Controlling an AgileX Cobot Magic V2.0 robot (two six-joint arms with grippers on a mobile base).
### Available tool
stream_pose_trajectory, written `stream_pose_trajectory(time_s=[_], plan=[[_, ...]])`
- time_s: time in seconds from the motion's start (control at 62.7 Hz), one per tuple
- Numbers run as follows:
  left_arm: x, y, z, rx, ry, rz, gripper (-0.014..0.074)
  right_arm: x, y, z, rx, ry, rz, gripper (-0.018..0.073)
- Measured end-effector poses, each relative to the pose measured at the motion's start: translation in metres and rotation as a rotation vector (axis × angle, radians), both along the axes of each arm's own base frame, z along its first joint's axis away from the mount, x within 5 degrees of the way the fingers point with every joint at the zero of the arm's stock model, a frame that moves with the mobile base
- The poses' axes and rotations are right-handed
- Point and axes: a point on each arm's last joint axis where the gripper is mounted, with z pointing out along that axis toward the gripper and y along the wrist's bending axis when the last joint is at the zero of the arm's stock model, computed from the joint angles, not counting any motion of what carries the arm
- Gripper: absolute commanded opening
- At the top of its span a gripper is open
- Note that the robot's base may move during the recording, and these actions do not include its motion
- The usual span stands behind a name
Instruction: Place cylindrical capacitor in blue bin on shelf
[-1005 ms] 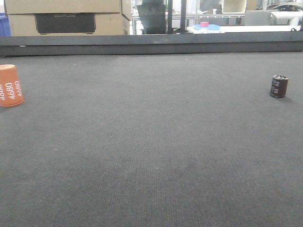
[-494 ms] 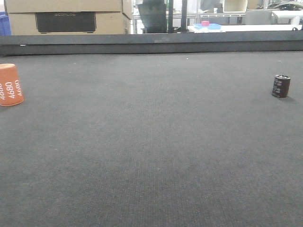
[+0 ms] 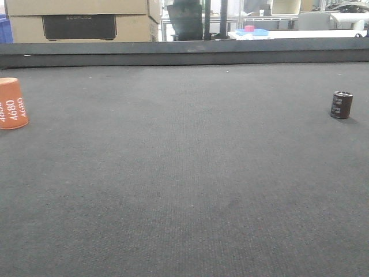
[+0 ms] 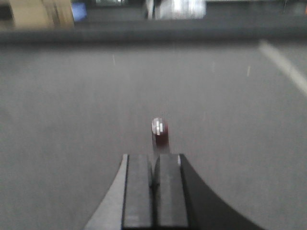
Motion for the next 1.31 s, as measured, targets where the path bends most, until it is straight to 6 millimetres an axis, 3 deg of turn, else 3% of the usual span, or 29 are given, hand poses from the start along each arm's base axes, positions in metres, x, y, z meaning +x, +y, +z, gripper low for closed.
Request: stream_pose_trajectory(time_s=[0.128,0.239,0.415,0.558,0.734,1.021,1.132,1.228,1.308], plan=[[0.046,-0.007,0.007,0.029,0.195,0.004,-0.0111,0.043,0.004,0.001,-0.010,0.214,0.009,-0.0163],[0.079,-0.012,0.006,0.039,0.259,0.005,-0.0111,0.073,0.006,0.002,-0.016,0.343,0.016,-0.0163],[0.112,-0.017,-0.001,0.048,0.316,0.005,-0.0111,0.117,0.010,0.011,-0.029,0.472,0.040,-0.0163],[0.124,-0.018,-0.001,0.050,0.328,0.005,-0.0111,0.156,0.015,0.022,-0.018,0.553,0.054,-0.0163],[0.126,-0.019,0.003,0.053,0.344,0.006,-0.0111,0.207,0.017,0.020,-0.053,0.670,0.066,-0.0163],[0.122,-0.018,-0.001,0.058,0.408,0.008,-0.0111,0.279,0.017,-0.008,-0.129,0.855,0.063,-0.0158],[0.122,-0.018,-0.001,0.059,0.412,0.008,-0.0111,0.297,0.018,-0.021,-0.136,0.916,0.066,-0.0027],[0.122,-0.018,-0.001,0.059,0.414,0.008,-0.0111,0.307,0.020,-0.031,-0.126,0.945,0.071,0.0201],[0.122,-0.018,-0.001,0.059,0.414,0.008,-0.0111,0.312,0.021,-0.038,-0.117,0.958,0.076,0.0338]])
